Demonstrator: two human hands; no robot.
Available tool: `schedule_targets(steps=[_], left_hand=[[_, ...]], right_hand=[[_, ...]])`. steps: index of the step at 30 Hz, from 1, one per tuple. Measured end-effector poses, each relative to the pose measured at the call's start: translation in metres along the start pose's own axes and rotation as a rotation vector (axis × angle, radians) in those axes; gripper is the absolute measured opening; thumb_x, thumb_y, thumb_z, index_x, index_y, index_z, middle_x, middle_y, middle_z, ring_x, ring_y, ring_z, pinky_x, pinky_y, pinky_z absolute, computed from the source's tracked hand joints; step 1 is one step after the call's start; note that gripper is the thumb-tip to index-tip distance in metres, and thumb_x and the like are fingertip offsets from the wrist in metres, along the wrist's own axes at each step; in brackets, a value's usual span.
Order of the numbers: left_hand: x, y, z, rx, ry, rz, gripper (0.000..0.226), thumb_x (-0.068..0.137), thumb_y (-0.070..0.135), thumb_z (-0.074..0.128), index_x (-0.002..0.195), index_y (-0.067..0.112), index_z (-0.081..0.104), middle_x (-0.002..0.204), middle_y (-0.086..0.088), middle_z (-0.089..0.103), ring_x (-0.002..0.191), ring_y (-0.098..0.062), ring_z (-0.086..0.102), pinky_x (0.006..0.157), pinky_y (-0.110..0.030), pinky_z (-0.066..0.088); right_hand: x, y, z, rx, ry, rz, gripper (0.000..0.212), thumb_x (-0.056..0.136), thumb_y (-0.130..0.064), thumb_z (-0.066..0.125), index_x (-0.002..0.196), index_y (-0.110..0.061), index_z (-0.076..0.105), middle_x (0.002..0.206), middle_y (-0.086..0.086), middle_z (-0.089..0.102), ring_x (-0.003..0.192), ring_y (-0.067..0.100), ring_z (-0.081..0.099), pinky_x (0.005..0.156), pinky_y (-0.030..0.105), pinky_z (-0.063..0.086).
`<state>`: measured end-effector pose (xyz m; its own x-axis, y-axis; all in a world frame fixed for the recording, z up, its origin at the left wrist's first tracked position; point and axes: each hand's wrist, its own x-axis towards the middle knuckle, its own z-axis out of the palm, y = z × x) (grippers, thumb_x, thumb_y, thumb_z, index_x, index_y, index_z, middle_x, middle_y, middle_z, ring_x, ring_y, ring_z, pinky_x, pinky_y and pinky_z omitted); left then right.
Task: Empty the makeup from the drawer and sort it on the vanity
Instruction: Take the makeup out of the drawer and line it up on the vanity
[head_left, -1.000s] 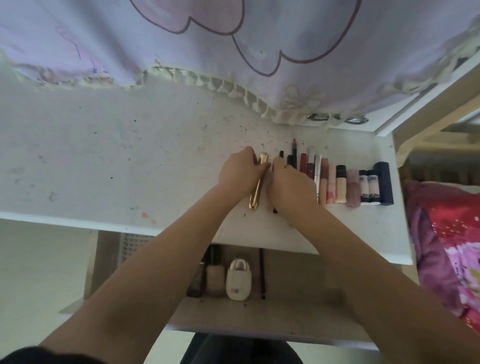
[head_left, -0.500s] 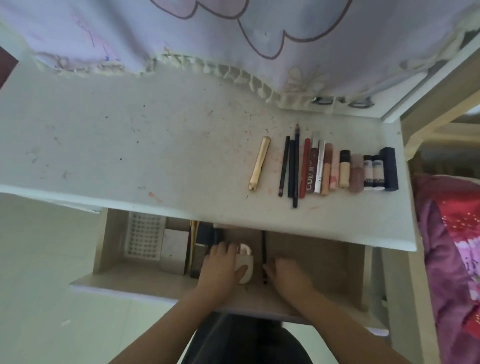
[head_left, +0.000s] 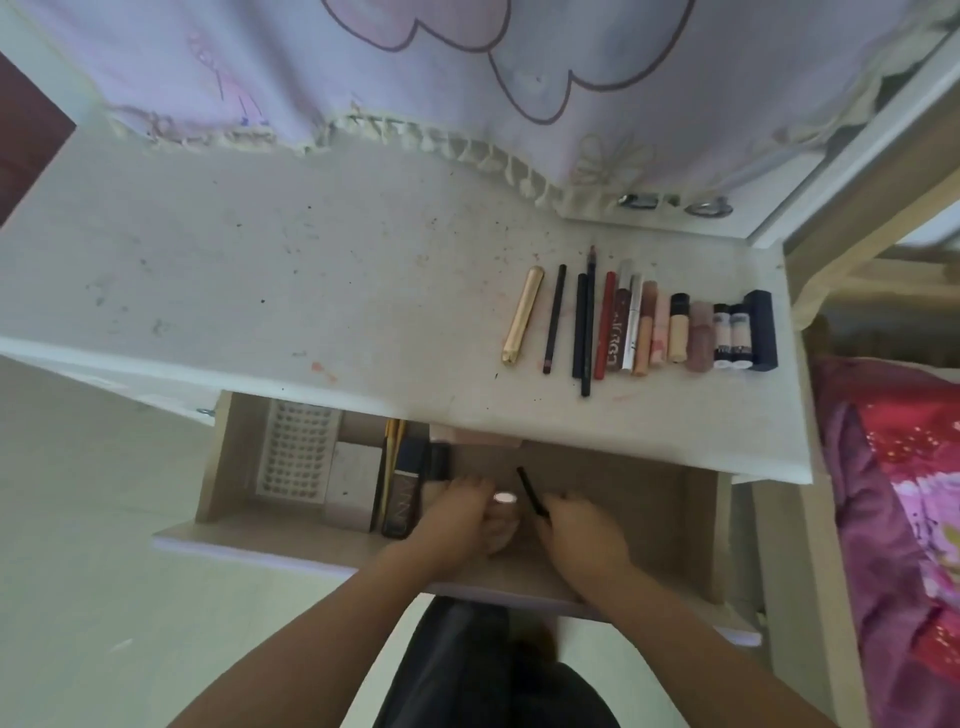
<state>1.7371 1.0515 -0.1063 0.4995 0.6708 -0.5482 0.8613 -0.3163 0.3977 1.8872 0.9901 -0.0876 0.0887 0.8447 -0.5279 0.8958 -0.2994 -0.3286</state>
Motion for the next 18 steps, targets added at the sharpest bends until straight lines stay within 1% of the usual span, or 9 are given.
schedule_targets(steps=[2, 4, 5, 7, 9, 10, 12, 15, 18], left_hand=[[-0.019, -0.003, -0.017, -0.129, 0.033, 0.044, 0.028, 0.089, 0.028, 0.059, 0.114, 0.018, 0.052, 0.118, -0.002, 0.052, 0.106, -0.017, 0.049, 0.085, -0.024, 0.036], [-0.034, -0.004, -0.044, -0.243, 0.140, 0.102, 0.024, 0.086, 0.028, 0.064, 0.107, 0.025, 0.053, 0.109, 0.007, 0.052, 0.102, -0.010, 0.050, 0.087, -0.022, 0.041], [-0.040, -0.002, -0.063, -0.295, 0.202, 0.126, 0.025, 0.084, 0.029, 0.067, 0.103, 0.032, 0.051, 0.105, 0.014, 0.052, 0.098, -0.004, 0.051, 0.086, -0.019, 0.042], [-0.043, 0.003, -0.108, -0.433, 0.316, 0.150, 0.033, 0.080, 0.029, 0.071, 0.095, 0.045, 0.046, 0.096, 0.023, 0.056, 0.088, 0.003, 0.054, 0.077, -0.010, 0.044], [-0.029, 0.006, -0.158, -0.540, 0.429, 0.155, 0.035, 0.078, 0.030, 0.074, 0.092, 0.048, 0.047, 0.088, 0.024, 0.060, 0.082, 0.009, 0.057, 0.067, -0.003, 0.042], [-0.016, 0.006, -0.180, -0.583, 0.472, 0.149, 0.035, 0.078, 0.030, 0.074, 0.092, 0.047, 0.047, 0.086, 0.022, 0.061, 0.077, 0.010, 0.057, 0.064, -0.003, 0.042], [0.022, 0.006, -0.218, -0.645, 0.522, 0.133, 0.032, 0.079, 0.030, 0.073, 0.097, 0.041, 0.050, 0.086, 0.013, 0.063, 0.072, 0.004, 0.057, 0.065, -0.011, 0.043], [0.083, 0.004, -0.250, -0.651, 0.487, 0.104, 0.034, 0.081, 0.029, 0.071, 0.112, 0.026, 0.055, 0.089, -0.005, 0.064, 0.079, -0.015, 0.060, 0.070, -0.024, 0.047], [0.132, 0.009, -0.259, -0.652, 0.389, 0.090, 0.035, 0.083, 0.029, 0.069, 0.114, 0.021, 0.055, 0.088, -0.007, 0.066, 0.086, -0.024, 0.065, 0.077, -0.035, 0.053]], right_hand=[[-0.016, -0.001, -0.025, 0.024, 0.012, -0.075, 0.021, 0.097, -0.033, 0.043, 0.108, -0.019, 0.056, 0.105, 0.004, 0.057, 0.093, 0.023, 0.058, 0.076, 0.034, 0.048], [-0.024, -0.005, -0.057, 0.107, 0.062, -0.137, 0.015, 0.097, -0.033, 0.046, 0.104, -0.023, 0.054, 0.097, -0.004, 0.056, 0.085, 0.014, 0.057, 0.074, 0.030, 0.050], [-0.023, -0.009, -0.075, 0.158, 0.112, -0.156, 0.015, 0.096, -0.033, 0.048, 0.107, -0.024, 0.053, 0.094, -0.008, 0.056, 0.082, 0.010, 0.056, 0.073, 0.026, 0.050], [-0.012, -0.022, -0.114, 0.249, 0.247, -0.167, 0.027, 0.095, -0.031, 0.051, 0.121, -0.024, 0.051, 0.090, -0.010, 0.057, 0.079, 0.007, 0.057, 0.073, 0.023, 0.050], [0.011, -0.036, -0.148, 0.308, 0.355, -0.139, 0.037, 0.095, -0.027, 0.052, 0.130, -0.018, 0.045, 0.086, -0.005, 0.059, 0.076, 0.011, 0.058, 0.072, 0.028, 0.051], [0.025, -0.043, -0.162, 0.322, 0.373, -0.109, 0.038, 0.095, -0.025, 0.051, 0.131, -0.015, 0.043, 0.084, -0.002, 0.059, 0.075, 0.014, 0.058, 0.072, 0.031, 0.051], [0.053, -0.055, -0.179, 0.307, 0.364, -0.030, 0.037, 0.095, -0.022, 0.047, 0.130, -0.012, 0.041, 0.086, 0.003, 0.061, 0.077, 0.019, 0.059, 0.073, 0.035, 0.051], [0.084, -0.065, -0.184, 0.274, 0.342, 0.048, 0.037, 0.097, -0.022, 0.043, 0.131, -0.011, 0.037, 0.095, 0.009, 0.065, 0.084, 0.026, 0.064, 0.078, 0.041, 0.053], [0.100, -0.065, -0.179, 0.219, 0.350, 0.077, 0.043, 0.097, -0.021, 0.042, 0.137, -0.015, 0.031, 0.095, 0.007, 0.065, 0.086, 0.026, 0.064, 0.080, 0.040, 0.053]])
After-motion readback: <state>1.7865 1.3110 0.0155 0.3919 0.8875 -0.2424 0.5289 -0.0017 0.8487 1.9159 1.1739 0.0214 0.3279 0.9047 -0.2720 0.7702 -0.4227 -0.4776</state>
